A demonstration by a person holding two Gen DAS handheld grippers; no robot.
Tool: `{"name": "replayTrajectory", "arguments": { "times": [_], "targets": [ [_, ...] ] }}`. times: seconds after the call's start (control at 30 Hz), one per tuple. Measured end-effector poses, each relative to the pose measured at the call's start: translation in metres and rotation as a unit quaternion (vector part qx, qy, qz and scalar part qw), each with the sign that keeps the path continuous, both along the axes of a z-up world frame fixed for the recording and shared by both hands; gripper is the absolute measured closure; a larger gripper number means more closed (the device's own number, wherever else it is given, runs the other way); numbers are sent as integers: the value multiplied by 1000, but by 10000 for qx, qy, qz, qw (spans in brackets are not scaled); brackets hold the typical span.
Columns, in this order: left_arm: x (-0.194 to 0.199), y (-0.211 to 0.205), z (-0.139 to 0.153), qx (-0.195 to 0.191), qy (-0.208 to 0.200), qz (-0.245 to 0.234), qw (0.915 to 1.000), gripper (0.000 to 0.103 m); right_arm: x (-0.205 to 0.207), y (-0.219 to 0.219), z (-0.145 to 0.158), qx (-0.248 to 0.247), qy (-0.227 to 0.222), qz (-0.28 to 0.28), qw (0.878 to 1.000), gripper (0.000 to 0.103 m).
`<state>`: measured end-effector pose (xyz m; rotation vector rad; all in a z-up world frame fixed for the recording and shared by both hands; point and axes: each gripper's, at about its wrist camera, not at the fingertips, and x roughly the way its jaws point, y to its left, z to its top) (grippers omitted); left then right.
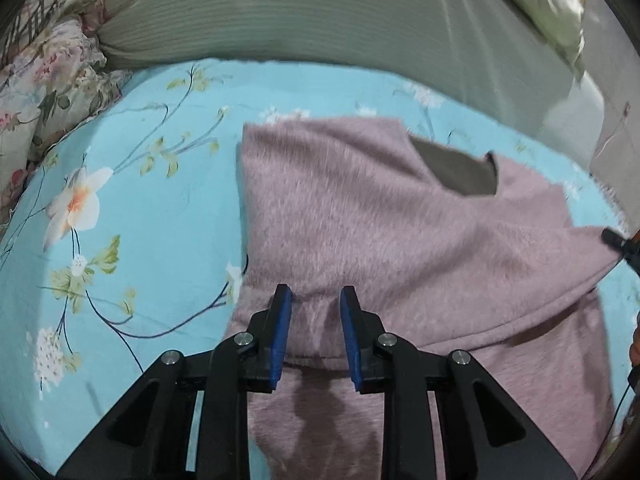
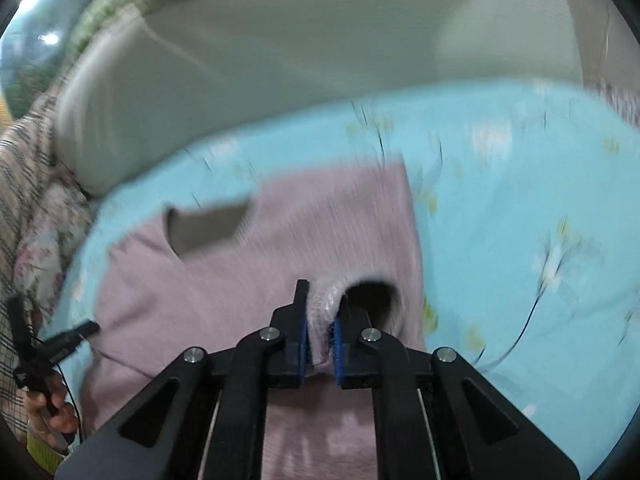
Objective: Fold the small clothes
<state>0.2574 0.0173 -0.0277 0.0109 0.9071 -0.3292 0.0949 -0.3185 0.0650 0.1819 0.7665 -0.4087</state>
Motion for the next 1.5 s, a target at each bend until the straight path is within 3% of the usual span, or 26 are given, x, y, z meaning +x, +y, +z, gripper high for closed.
{"name": "replayTrajectory", "arguments": {
  "times": [0.07,0.13,0.2,0.27,0.33,0.43,0.53,0.6,0.63,0.77,0.87,0.93,1.0,1.1,1.17,1.27,1.37,1.5],
  "targets": [
    [1,0,1,8,-7,-42,10000,78,-2,1,12,-303,-163,-58,9994,92],
    [1,-3,-4,105,45,-80,9999,78,2,-14,-1,-322,38,-199,9993,92],
    [4,-8,-13,152,137,-110,9997,78,8,-40,-36,72,762,-422,9962,92],
    [4,-9,-23,253,215,-119,9994,75,3,-54,-60,402,1181,-692,9898,91],
    [4,-6,-26,261,233,-129,9993,72,-7,-51,-58,384,1004,-810,9909,88],
    [3,0,-17,157,308,-76,9994,72,-21,-33,-26,-215,479,-1142,9921,88],
    [-1,0,2,-158,160,-148,9996,74,-15,-13,-10,-119,85,-709,9974,88],
    [-3,-9,13,-370,76,-358,9986,73,3,-1,-21,158,311,-208,9992,87],
    [-3,-17,14,-298,19,-425,9987,71,14,1,-32,411,509,2,9979,87],
    [7,-30,-13,201,338,-323,9987,69,29,-16,-77,638,1327,-251,9888,87],
    [1,-19,-19,117,370,-346,9986,71,6,-31,-78,895,1128,-413,9887,87],
    [-10,-14,-16,419,291,-250,9984,66,-12,-31,-64,719,1084,-595,9897,87],
    [-22,-7,-16,505,306,-163,9981,67,-27,-31,-54,895,938,-654,9894,87],
    [-48,14,-7,156,374,-77,9991,66,-56,-19,-38,1363,538,-494,9880,76],
    [-70,25,-1,6,381,-38,9993,63,-77,0,-28,1396,407,-371,9887,54],
    [-104,35,1,142,369,24,9992,60,-106,27,-32,1446,459,-129,9883,53],
    [-139,45,0,323,364,110,9988,60,-136,54,-38,1180,698,23,9906,53],
    [-177,54,-10,425,537,84,9976,60,-162,91,-48,12,1335,90,9910,53]
  ]
}}
